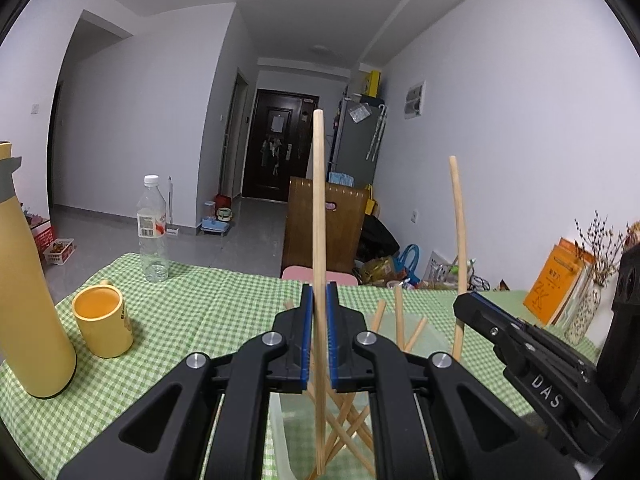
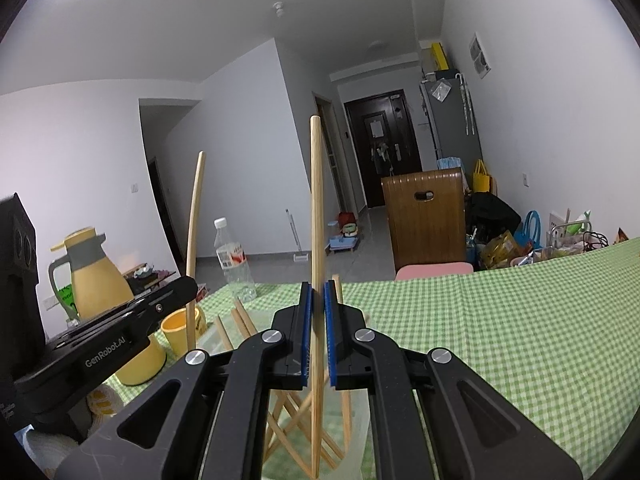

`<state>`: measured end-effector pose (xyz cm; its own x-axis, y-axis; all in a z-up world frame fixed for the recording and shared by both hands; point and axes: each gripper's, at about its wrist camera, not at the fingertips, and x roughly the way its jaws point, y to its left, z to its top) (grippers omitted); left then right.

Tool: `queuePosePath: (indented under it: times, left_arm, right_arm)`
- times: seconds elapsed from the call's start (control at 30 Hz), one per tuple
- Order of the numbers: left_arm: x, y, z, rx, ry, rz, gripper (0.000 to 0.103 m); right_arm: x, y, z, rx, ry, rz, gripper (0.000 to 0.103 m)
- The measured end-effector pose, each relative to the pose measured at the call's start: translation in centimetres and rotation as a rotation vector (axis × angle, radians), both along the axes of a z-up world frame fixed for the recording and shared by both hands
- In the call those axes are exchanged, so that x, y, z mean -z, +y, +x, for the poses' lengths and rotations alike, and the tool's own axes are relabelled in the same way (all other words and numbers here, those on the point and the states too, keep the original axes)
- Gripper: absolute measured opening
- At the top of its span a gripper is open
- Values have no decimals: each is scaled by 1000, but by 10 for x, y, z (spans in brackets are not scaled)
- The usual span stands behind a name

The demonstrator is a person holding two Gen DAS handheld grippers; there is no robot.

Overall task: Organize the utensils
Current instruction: 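Open both tools to drop the chopsticks into the clear box, then withdraw both open tools from the box toward the loose chopsticks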

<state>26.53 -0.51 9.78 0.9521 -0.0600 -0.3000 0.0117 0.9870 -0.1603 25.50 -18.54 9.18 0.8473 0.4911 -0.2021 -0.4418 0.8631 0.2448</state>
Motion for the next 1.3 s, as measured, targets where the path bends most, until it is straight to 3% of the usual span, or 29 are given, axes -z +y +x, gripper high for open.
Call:
queuePosePath:
  times: [0.27, 0.3, 0.33, 0.37, 0.4, 0.47, 0.5, 0.53, 0.57, 0.6, 0.8, 1.03, 1.3]
  left_arm:
    - [14, 2, -5, 36, 17, 1, 4]
    - [14, 2, -6, 43, 18, 2, 8]
    - [15, 3, -8, 47, 21, 2, 23]
    - [16, 6, -11, 47, 19, -3, 33]
    - [16, 9, -15, 44, 13, -11, 51]
    - [15, 14, -21, 46, -1, -21, 55]
    - [15, 18, -25, 46, -3, -24, 61]
    - [13, 20, -28, 46, -5, -29, 74]
    - [13, 23, -31, 45, -8, -35, 82]
    - [13, 25, -35, 40, -15, -42, 97]
    - [15, 33, -61, 5, -68, -12, 96]
    - [20, 30, -76, -1, -68, 40, 96]
    - [20, 33, -91, 2, -68, 46, 96]
  right_arm:
    - [10, 6, -8, 6, -7, -55, 7]
    - [12, 6, -9, 5, -3, -65, 15]
    - [12, 6, -10, 5, 2, -72, 35]
    - [13, 6, -12, 8, 4, -75, 46]
    - [13, 5, -14, 7, 2, -75, 55]
    - [13, 2, -18, 13, -3, -83, 57]
    - [13, 1, -20, 17, -3, -85, 67]
    - [13, -2, -24, 18, -1, -80, 81]
    - [13, -5, -25, 19, -1, -76, 88]
    - [13, -7, -28, 23, -3, -72, 94]
    - [11, -11, -45, 66, -35, -98, 95]
    - [15, -6, -59, 91, -53, -165, 95]
    - [14, -4, -73, 105, -62, -193, 95]
